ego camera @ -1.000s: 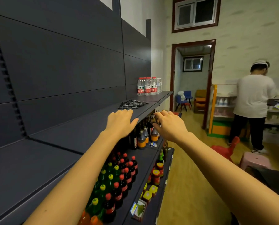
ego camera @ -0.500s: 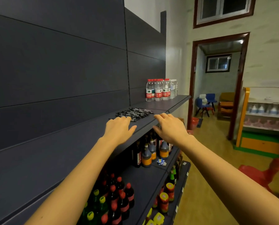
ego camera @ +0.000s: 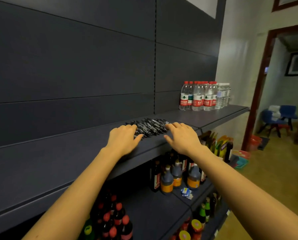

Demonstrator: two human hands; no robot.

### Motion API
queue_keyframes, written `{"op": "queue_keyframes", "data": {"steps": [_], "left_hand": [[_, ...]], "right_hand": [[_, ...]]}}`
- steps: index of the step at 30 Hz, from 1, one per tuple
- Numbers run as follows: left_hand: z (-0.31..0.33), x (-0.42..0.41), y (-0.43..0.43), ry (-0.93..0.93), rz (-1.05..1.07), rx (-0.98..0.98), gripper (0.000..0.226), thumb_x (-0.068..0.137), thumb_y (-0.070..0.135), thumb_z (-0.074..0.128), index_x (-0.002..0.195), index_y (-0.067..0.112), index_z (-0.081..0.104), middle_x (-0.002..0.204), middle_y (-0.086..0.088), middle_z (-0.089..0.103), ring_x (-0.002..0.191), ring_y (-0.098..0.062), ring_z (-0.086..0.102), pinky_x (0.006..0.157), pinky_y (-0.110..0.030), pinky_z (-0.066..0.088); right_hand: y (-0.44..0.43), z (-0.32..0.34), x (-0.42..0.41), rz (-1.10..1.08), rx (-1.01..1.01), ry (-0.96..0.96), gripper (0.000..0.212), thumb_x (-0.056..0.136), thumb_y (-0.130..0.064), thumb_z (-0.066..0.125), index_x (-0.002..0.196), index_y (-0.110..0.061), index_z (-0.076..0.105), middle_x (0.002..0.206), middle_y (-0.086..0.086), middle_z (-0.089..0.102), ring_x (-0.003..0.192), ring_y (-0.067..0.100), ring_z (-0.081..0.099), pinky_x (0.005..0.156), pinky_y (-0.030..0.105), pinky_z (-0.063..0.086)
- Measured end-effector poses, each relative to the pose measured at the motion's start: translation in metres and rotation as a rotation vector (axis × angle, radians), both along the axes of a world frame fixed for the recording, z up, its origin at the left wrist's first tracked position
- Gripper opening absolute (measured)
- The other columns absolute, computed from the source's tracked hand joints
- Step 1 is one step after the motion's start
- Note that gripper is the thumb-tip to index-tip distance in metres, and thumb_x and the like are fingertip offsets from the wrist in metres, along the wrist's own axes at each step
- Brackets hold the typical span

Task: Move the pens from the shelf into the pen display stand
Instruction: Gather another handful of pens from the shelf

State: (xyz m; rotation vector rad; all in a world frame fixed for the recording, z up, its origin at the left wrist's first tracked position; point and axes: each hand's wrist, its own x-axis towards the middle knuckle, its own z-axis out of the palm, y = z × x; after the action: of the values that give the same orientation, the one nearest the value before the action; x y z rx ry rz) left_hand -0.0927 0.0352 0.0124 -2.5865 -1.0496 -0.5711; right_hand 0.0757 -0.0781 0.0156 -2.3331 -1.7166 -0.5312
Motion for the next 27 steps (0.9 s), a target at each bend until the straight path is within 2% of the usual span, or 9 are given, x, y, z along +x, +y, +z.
{"op": "queue_keyframes", "data": {"steps": [8, 17, 21, 24, 27], "left_hand": [[0.003, 0.051, 0.051, 0.008, 0.158, 0.034, 0.043, 0.099, 0.048, 0.033, 0.117, 0.015, 0.053, 0.11, -0.004, 0.063, 0.1, -0.023, 0.058, 0.07, -0.034, 0.046], [-0.001, 0.08, 0.07, 0.022, 0.432, -0.043, 0.045, 0.099, 0.048, 0.033, 0.117, 0.012, 0.053, 0.117, -0.007, 0.06, 0.107, -0.026, 0.056, 0.076, -0.036, 0.045], [-0.009, 0.091, 0.065, -0.061, 0.61, -0.12, 0.045, 0.099, 0.046, 0.035, 0.113, 0.008, 0.054, 0.116, -0.011, 0.061, 0.107, -0.029, 0.056, 0.08, -0.038, 0.046], [-0.016, 0.096, 0.065, -0.175, 0.743, -0.218, 0.047, 0.1, 0.044, 0.034, 0.109, 0.004, 0.057, 0.111, -0.015, 0.063, 0.104, -0.032, 0.056, 0.077, -0.037, 0.044], [-0.023, 0.109, 0.064, -0.325, 0.785, -0.331, 0.05, 0.1, 0.045, 0.034, 0.108, 0.0, 0.056, 0.11, -0.018, 0.062, 0.102, -0.034, 0.056, 0.074, -0.035, 0.042]], "right_hand": [[0.072, -0.003, 0.069, 0.132, 0.007, 0.008, 0.049, 0.101, -0.038, 0.036, 0.144, -0.017, 0.032, 0.141, 0.006, 0.043, 0.128, 0.028, 0.041, 0.099, 0.037, 0.038], [0.129, -0.001, 0.12, 0.335, -0.01, 0.038, 0.046, 0.101, -0.039, 0.035, 0.141, -0.017, 0.037, 0.14, 0.004, 0.045, 0.127, 0.025, 0.041, 0.096, 0.037, 0.04], [0.146, -0.003, 0.142, 0.43, -0.017, 0.028, 0.044, 0.101, -0.039, 0.035, 0.139, -0.017, 0.04, 0.138, 0.004, 0.047, 0.126, 0.025, 0.042, 0.095, 0.037, 0.041], [0.155, -0.004, 0.156, 0.506, -0.028, 0.016, 0.043, 0.101, -0.039, 0.035, 0.138, -0.018, 0.04, 0.138, 0.003, 0.048, 0.127, 0.024, 0.042, 0.096, 0.036, 0.041], [0.163, -0.003, 0.167, 0.569, -0.032, 0.014, 0.043, 0.101, -0.039, 0.035, 0.138, -0.018, 0.04, 0.138, 0.003, 0.048, 0.126, 0.024, 0.043, 0.095, 0.036, 0.041]]}}
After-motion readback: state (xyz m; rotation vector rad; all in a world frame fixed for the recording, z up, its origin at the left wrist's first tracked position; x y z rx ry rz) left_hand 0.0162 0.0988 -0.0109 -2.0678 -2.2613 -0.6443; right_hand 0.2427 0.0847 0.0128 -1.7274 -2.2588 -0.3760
